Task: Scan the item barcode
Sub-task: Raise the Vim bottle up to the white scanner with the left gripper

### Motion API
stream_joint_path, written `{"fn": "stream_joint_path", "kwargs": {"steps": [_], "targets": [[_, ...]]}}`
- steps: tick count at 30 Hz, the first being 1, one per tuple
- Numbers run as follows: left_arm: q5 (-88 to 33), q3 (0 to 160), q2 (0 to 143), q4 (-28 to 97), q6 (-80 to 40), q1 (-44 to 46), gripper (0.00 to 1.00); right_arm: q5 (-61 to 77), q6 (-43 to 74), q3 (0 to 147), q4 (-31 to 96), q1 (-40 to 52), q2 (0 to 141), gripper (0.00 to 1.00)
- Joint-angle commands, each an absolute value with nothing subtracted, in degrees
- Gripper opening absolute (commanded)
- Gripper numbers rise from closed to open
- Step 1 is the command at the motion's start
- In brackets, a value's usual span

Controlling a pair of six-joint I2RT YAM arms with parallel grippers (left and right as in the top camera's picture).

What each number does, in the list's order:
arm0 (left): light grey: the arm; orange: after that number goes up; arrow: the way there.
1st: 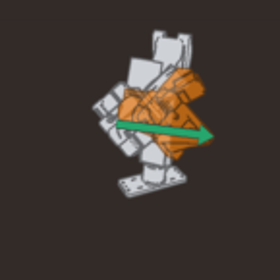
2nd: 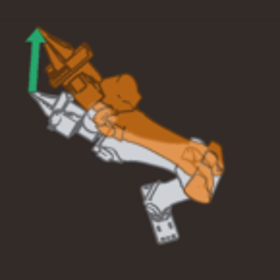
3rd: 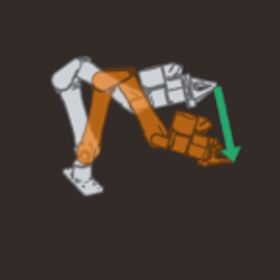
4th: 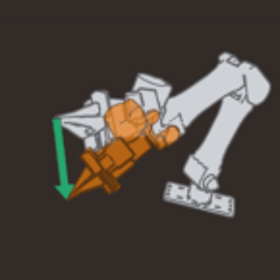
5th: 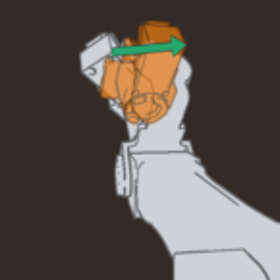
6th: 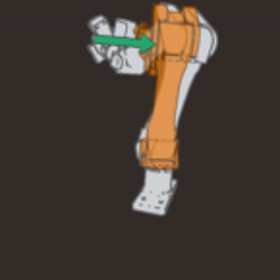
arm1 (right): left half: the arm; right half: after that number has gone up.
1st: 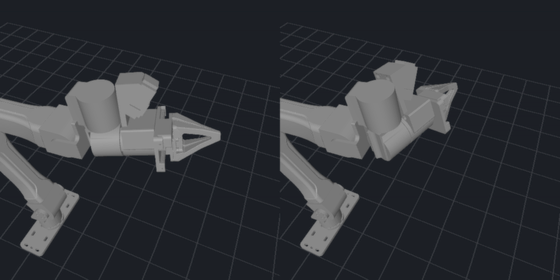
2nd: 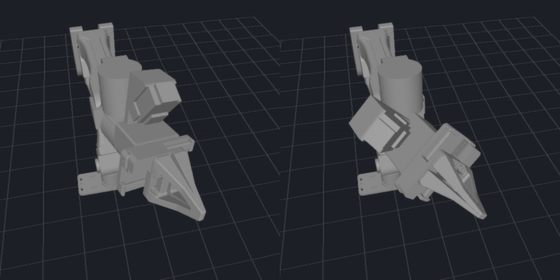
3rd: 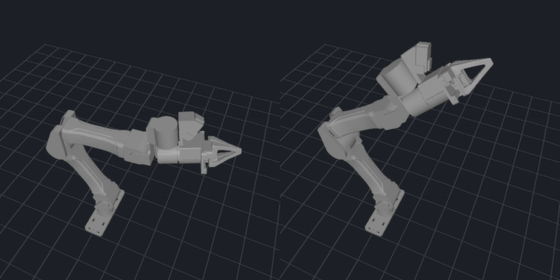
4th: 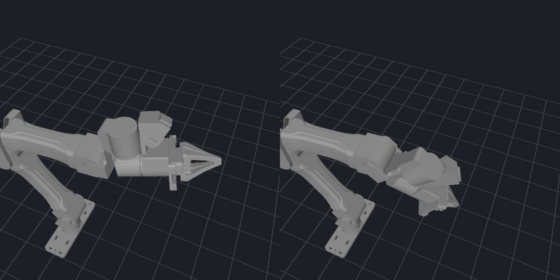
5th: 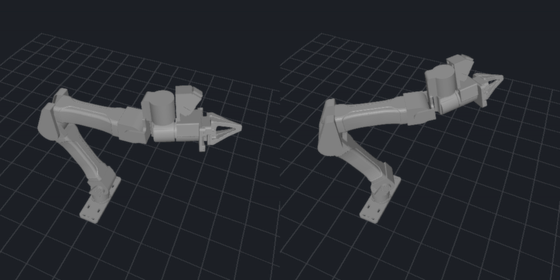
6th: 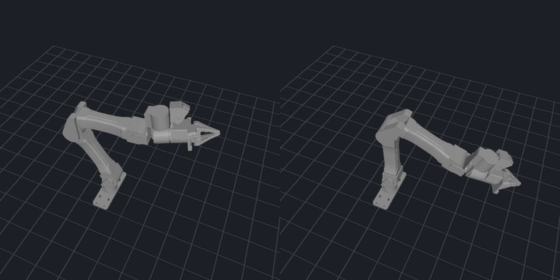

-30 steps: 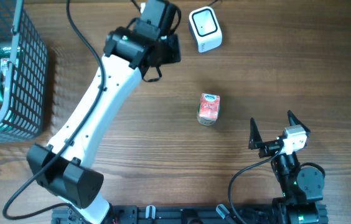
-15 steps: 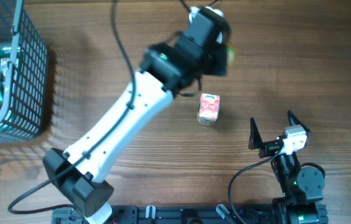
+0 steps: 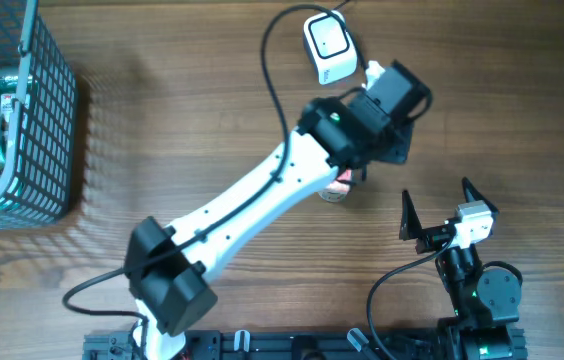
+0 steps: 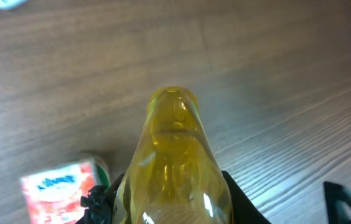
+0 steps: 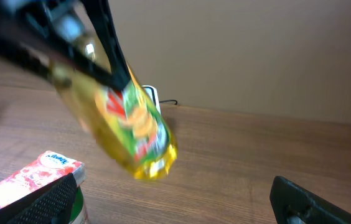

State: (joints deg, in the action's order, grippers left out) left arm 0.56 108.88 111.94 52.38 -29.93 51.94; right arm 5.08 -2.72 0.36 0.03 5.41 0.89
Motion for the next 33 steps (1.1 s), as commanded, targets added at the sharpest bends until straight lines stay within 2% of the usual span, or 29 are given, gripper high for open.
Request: {"fn": "stream_joint_path", "kwargs": {"steps": [1, 11, 19, 27, 33], "targets": [[1.7, 110.3, 113.3, 53.5, -32.3, 54.9, 0.15, 4.5, -3.0, 0.3, -0.1, 5.2, 0.5, 1.00], [7.2, 110.3, 115.1, 53.0, -31.6, 55.4, 0.15, 4.5, -3.0, 0.3, -0.1, 5.2, 0.5, 1.00], [7.4, 110.6, 115.2, 47.3, -30.0, 49.8, 0.15, 4.5, -3.0, 0.3, -0.1, 5.2, 0.5, 1.00], [8.6, 110.6, 115.2, 46.8, -27.4, 43.7, 0.14, 4.5, -3.0, 0.3, -0.1, 5.2, 0.5, 1.00], [8.1, 110.6, 115.3, 50.9, -27.4, 41.3, 0.10, 4.5, -3.0, 0.3, -0.1, 5.2, 0.5, 1.00]]}}
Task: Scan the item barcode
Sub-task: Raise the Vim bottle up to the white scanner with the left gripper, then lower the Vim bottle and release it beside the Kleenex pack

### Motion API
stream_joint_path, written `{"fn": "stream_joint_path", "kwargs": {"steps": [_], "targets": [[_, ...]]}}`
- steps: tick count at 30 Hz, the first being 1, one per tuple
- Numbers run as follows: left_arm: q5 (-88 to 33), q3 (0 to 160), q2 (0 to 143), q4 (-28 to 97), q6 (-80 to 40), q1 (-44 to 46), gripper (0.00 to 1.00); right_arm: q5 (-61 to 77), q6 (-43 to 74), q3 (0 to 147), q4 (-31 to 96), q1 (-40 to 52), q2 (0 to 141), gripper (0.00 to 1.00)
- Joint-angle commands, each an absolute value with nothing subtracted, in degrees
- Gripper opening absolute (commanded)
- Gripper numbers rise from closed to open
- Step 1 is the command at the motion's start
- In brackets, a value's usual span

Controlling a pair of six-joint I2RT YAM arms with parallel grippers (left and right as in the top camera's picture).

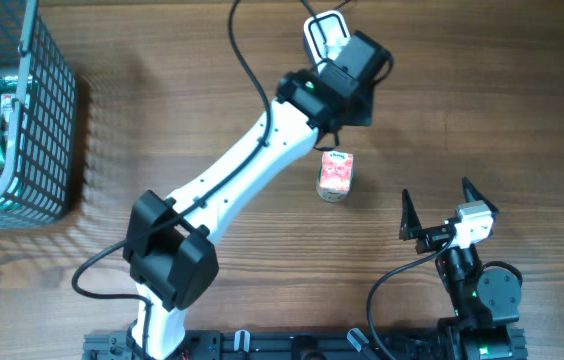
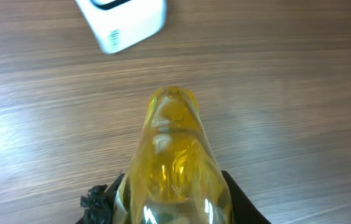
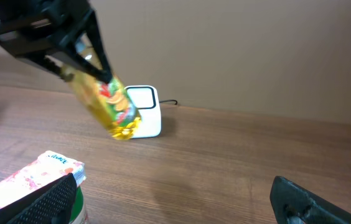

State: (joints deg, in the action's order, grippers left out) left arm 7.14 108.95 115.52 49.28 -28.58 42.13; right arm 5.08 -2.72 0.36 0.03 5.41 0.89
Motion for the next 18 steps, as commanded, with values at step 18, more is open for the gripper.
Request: {"fn": "stream_joint_path", "kwargs": {"steps": [18], "targets": [[4.9, 110.6, 115.3, 81.0, -33.5, 40.0, 0.09, 4.5, -3.0, 0.3, -0.1, 5.2, 0.5, 1.00]]}}
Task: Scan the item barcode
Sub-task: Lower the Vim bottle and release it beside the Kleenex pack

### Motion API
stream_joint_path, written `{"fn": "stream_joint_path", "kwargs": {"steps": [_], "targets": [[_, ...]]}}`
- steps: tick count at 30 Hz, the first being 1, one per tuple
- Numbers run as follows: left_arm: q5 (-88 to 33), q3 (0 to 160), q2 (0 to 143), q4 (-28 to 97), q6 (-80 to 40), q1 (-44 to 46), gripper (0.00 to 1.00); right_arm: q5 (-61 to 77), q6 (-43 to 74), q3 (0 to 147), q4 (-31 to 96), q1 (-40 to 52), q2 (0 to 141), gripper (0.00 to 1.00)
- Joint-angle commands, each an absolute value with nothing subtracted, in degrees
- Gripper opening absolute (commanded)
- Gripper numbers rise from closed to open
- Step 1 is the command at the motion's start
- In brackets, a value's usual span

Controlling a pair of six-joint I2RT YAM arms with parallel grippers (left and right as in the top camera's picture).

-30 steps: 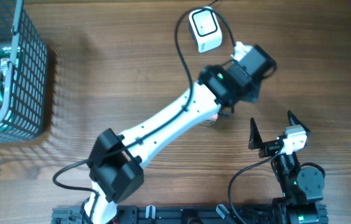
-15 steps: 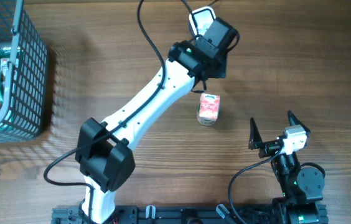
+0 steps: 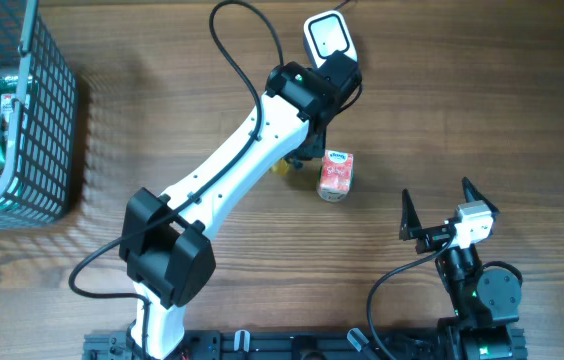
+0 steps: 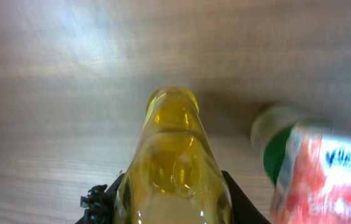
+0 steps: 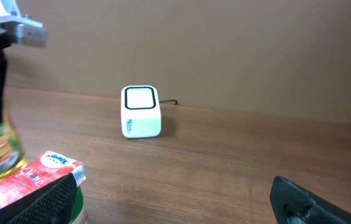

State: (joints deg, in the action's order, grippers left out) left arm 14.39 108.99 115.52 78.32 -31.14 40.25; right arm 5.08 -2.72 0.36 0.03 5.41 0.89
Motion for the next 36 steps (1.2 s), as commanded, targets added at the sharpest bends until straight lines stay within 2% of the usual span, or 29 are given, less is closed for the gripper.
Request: {"fn": "stream_joint_path", "kwargs": {"steps": [1, 5, 9, 18, 21, 24, 30, 32, 36], "targets": [[2.2, 110.6, 115.3, 82.2, -33.5, 40.0, 0.09, 4.5, -3.0, 0.3, -0.1, 5.2, 0.5, 1.00], [0.6, 110.3, 115.3, 84.5, -34.1, 40.4, 0.05, 4.5, -3.0, 0.3, -0.1, 5.2, 0.5, 1.00], [0.7, 108.0, 115.3, 84.7, -38.1, 41.8, 0.13, 4.5, -3.0, 0.3, -0.1, 5.2, 0.5, 1.00], [3.1, 103.2, 115.3, 82.0, -44.7, 46.2, 0.18, 4.5, -3.0, 0.3, -0.1, 5.2, 0.5, 1.00], [3.1, 103.1, 115.3, 82.0, -45.0, 46.9, 0.27, 4.5, -3.0, 0.3, -0.1, 5.2, 0.5, 1.00], [3.0, 103.1, 115.3, 82.0, -45.5, 47.0, 0.50, 4.5, -3.0, 0.3, -0.1, 5.2, 0.5, 1.00], [3.0, 103.1, 115.3, 82.1, -45.5, 47.2, 0.49, 4.5, -3.0, 0.3, -0.1, 5.2, 0.5, 1.00], [3.0, 103.1, 115.3, 82.1, -45.5, 47.2, 0.53, 4.5, -3.0, 0.3, -0.1, 5.2, 0.5, 1.00], [3.1, 103.1, 114.8, 82.2, -45.2, 46.8, 0.70, 4.5, -3.0, 0.3, -0.1, 5.2, 0.5, 1.00]]}}
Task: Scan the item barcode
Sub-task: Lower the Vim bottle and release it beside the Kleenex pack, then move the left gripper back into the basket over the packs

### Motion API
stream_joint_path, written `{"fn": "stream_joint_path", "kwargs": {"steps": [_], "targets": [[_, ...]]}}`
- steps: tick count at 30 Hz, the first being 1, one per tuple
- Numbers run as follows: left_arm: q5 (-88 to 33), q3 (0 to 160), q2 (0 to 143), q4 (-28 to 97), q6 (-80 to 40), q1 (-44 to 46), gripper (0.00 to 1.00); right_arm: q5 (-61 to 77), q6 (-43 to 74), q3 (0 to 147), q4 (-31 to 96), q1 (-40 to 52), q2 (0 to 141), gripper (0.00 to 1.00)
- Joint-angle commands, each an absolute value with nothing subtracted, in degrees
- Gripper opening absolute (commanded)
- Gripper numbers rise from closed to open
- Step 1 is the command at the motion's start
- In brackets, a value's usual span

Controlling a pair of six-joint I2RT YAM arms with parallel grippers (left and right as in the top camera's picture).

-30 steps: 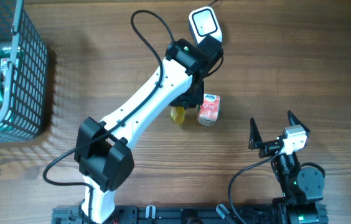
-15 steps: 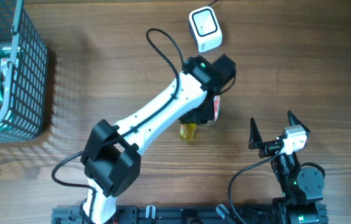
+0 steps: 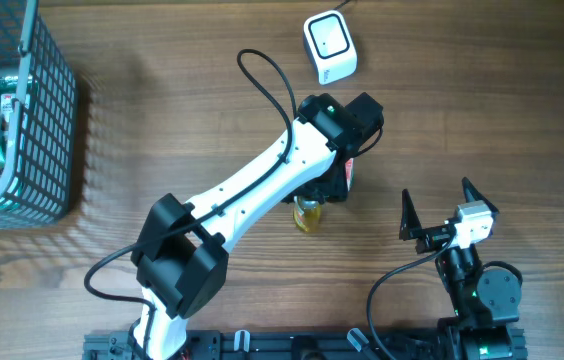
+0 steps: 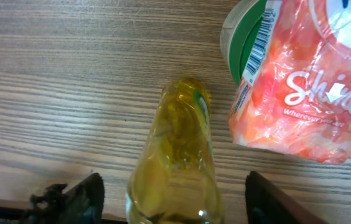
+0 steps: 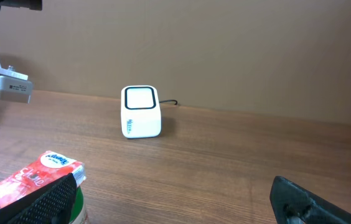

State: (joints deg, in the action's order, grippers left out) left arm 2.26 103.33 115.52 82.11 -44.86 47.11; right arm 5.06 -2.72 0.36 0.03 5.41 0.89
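A clear yellow bottle [image 4: 178,155] with a printed label rests with its far end on the wood, right beside a red-and-white tissue pack [image 4: 300,81]. My left gripper [image 4: 175,205] is open, with its black fingers [image 4: 82,196] wide on either side of the bottle and not touching it. From overhead the bottle [image 3: 307,213] pokes out under the left arm. The white scanner [image 3: 329,45] sits at the far edge. My right gripper [image 5: 175,202] stands open and empty near the front right, also seen from overhead [image 3: 432,225].
The tissue pack [image 5: 32,174] lies on a green-and-white tub [image 4: 244,37]. A grey wire basket [image 3: 12,110] holding several packets stands at the far left. The scanner's black cable [image 3: 262,80] loops over the left arm.
My left gripper was shut on the yellow bottle just left of the tissue pack. Now its jaws are open, and the bottle sits on the table at the near side of the pack.
My left gripper held the bottle in the air over the tissue pack. Then it held the bottle right in front of the white scanner. Then it was back beside the pack, still shut. Now the bottle is let go on the table. The right arm stayed put.
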Motion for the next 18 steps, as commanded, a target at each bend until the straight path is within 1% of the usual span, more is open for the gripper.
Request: {"fn": "stream_joint_path", "kwargs": {"steps": [1, 3, 6, 8, 10, 12, 15, 16, 18], "targets": [[3.1, 103.1, 114.4, 81.9, -45.2, 46.6, 0.72, 4.5, -3.0, 0.3, -0.1, 5.2, 0.5, 1.00], [3.1, 103.2, 112.7, 80.5, -45.2, 45.6, 0.74, 4.5, -3.0, 0.3, -0.1, 5.2, 0.5, 1.00], [3.3, 104.3, 109.5, 78.6, -44.9, 43.6, 0.75, 4.5, -3.0, 0.3, -0.1, 5.2, 0.5, 1.00], [3.4, 105.6, 106.6, 76.9, -42.1, 41.6, 0.73, 4.5, -3.0, 0.3, -0.1, 5.2, 0.5, 1.00], [4.1, 106.7, 103.7, 75.9, -39.5, 39.6, 0.74, 4.5, -3.0, 0.3, -0.1, 5.2, 0.5, 1.00], [6.6, 107.5, 100.5, 75.3, -38.8, 37.4, 0.80, 4.5, -3.0, 0.3, -0.1, 5.2, 0.5, 1.00], [16.0, 108.0, 94.9, 74.5, -38.8, 33.9, 0.85, 4.5, -3.0, 0.3, -0.1, 5.2, 0.5, 1.00], [19.9, 108.0, 93.3, 74.2, -38.8, 32.9, 0.85, 4.5, -3.0, 0.3, -0.1, 5.2, 0.5, 1.00], [28.3, 108.0, 90.1, 73.9, -38.7, 31.0, 0.90, 4.5, -3.0, 0.3, -0.1, 5.2, 0.5, 1.00]]}}
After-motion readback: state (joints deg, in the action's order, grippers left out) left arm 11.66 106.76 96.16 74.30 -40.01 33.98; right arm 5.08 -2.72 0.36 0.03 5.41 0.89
